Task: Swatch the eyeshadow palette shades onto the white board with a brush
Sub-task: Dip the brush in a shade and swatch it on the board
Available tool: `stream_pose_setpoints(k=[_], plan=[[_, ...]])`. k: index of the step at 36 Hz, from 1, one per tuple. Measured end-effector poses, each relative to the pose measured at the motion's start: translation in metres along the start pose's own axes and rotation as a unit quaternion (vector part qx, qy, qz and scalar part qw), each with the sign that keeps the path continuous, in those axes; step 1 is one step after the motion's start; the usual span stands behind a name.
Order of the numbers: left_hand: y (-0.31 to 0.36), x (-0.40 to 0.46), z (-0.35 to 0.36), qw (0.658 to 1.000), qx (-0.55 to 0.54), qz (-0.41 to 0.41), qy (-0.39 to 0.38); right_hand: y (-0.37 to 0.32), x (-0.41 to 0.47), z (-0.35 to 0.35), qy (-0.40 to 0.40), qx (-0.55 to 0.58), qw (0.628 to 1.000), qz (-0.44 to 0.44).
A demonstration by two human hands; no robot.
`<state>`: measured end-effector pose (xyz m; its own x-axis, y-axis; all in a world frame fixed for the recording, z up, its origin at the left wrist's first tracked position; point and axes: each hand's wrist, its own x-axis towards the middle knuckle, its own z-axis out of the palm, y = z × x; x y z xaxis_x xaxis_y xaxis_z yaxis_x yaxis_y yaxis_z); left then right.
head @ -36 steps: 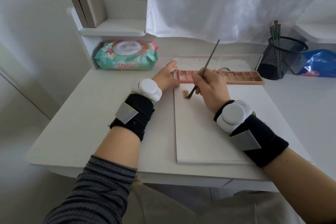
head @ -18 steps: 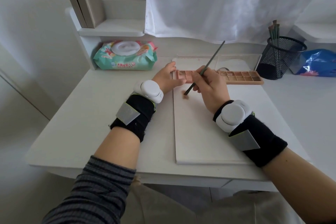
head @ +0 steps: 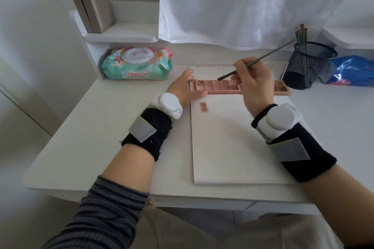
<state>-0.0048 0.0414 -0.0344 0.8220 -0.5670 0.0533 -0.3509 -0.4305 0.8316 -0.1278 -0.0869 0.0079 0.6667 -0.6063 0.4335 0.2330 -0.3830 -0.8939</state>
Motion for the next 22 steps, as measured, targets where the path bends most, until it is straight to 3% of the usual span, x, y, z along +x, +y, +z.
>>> stream_pose_setpoints(k=[6, 10, 14, 22], plan=[[-0.001, 0.0, -0.001, 1.0, 0.002, 0.008, -0.002, 0.012, 0.012, -0.018, -0.023, -0.039, 0.998, 0.04], [-0.001, 0.001, -0.001, 1.0, 0.0, 0.009, 0.001, 0.022, 0.012, -0.019, 0.003, -0.054, 0.997, 0.057], [0.0, 0.001, -0.001, 1.0, -0.008, 0.011, 0.002, 0.027, 0.011, -0.019, 0.012, -0.075, 0.997, 0.035], [0.001, 0.001, -0.002, 1.0, -0.017, 0.008, 0.004, 0.032, 0.006, -0.014, -0.058, -0.124, 0.99, -0.008]])
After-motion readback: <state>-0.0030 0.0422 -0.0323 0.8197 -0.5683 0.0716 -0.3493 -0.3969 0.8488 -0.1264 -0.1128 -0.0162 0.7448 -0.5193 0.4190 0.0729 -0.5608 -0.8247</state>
